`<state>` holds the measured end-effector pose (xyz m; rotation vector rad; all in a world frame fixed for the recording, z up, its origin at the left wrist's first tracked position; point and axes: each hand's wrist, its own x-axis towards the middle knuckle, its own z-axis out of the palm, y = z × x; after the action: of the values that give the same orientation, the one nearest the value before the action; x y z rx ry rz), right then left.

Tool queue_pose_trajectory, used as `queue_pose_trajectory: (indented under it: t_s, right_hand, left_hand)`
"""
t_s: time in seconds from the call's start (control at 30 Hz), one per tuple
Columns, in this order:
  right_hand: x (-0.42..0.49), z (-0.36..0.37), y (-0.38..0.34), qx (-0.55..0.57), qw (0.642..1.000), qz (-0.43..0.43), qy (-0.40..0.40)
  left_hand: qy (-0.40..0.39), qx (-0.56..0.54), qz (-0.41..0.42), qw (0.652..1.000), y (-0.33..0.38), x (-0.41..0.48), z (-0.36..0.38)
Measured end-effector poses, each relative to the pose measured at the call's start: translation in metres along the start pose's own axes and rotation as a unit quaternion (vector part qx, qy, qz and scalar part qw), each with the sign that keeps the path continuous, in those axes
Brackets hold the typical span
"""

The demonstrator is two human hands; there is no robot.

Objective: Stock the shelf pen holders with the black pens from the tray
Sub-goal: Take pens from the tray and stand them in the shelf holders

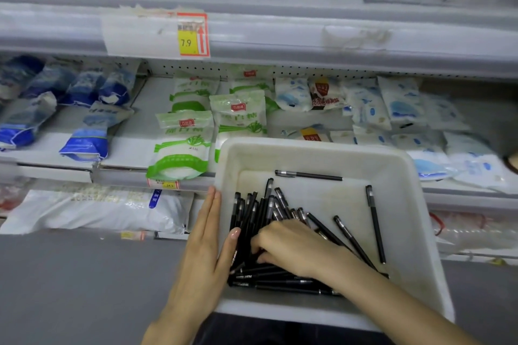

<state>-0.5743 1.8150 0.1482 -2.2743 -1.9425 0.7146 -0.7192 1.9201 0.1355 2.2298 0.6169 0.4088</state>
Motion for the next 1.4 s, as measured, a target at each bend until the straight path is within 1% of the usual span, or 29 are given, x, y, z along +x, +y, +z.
queue_pose_trajectory:
  t_s: [0.07, 0.13, 0.23, 0.37, 0.5, 0.57, 0.63, 0.67, 0.73, 0.83, 0.9, 1.0, 1.07, 1.17, 1.27, 1.33, 1.4]
  right_hand:
    - [-0.007, -0.002, 0.005, 0.042, 0.999, 0.016, 0.007]
    - [-0.021, -0.013, 0.018, 0.111, 0.992, 0.055, 0.019]
    - [-0.048, -0.035, 0.036, 0.249, 0.962, 0.084, 0.071]
    - [-0.088, -0.068, 0.043, 0.376, 0.901, 0.07, 0.205]
    - [-0.127, -0.105, 0.046, 0.455, 0.84, 0.05, 0.291]
    - [-0.148, -0.128, 0.046, 0.494, 0.79, 0.024, 0.362]
    - [-0.17, -0.152, 0.048, 0.512, 0.744, 0.005, 0.429]
    - [-0.181, -0.164, 0.051, 0.512, 0.729, -0.002, 0.455]
    - [-0.202, -0.186, 0.057, 0.503, 0.715, -0.02, 0.485]
    - [-0.232, -0.217, 0.068, 0.453, 0.722, -0.028, 0.522]
    - [-0.248, -0.239, 0.077, 0.413, 0.72, -0.033, 0.556]
    - [-0.268, -0.273, 0.096, 0.35, 0.709, -0.029, 0.611]
    - [-0.276, -0.294, 0.113, 0.316, 0.695, -0.01, 0.645]
    - [-0.28, -0.314, 0.139, 0.282, 0.672, 0.022, 0.685]
    - [-0.275, -0.324, 0.158, 0.232, 0.674, 0.059, 0.699]
    - [-0.27, -0.329, 0.167, 0.218, 0.672, 0.063, 0.705]
    - [-0.266, -0.334, 0.177, 0.215, 0.663, 0.059, 0.715]
  left_hand:
    - [0.006, -0.005, -0.005, 1.0, 0.002, 0.001, -0.001]
    - [0.014, -0.003, -0.012, 1.0, 0.005, 0.002, -0.002]
    - [0.026, 0.024, 0.017, 0.999, 0.017, 0.008, -0.006]
    - [0.023, 0.055, 0.122, 0.991, 0.057, 0.029, -0.008]
    - [0.022, 0.073, 0.257, 0.964, 0.12, 0.058, -0.012]
    - [0.038, 0.077, 0.315, 0.945, 0.152, 0.072, -0.017]
    - [0.057, 0.081, 0.353, 0.93, 0.181, 0.086, -0.022]
    - [0.063, 0.085, 0.37, 0.923, 0.195, 0.093, -0.025]
    - [0.077, 0.1, 0.409, 0.904, 0.226, 0.106, -0.029]
    - [0.098, 0.139, 0.473, 0.865, 0.275, 0.127, -0.024]
    - [0.099, 0.169, 0.508, 0.838, 0.305, 0.143, -0.014]
    - [0.078, 0.228, 0.525, 0.816, 0.335, 0.171, 0.01]
    - [0.062, 0.266, 0.52, 0.809, 0.342, 0.189, 0.025]
    - [0.063, 0.288, 0.506, 0.811, 0.343, 0.203, 0.043]
    - [0.077, 0.303, 0.494, 0.811, 0.342, 0.206, 0.05]
    - [0.085, 0.303, 0.498, 0.808, 0.341, 0.207, 0.052]
    - [0.104, 0.308, 0.5, 0.803, 0.341, 0.206, 0.052]
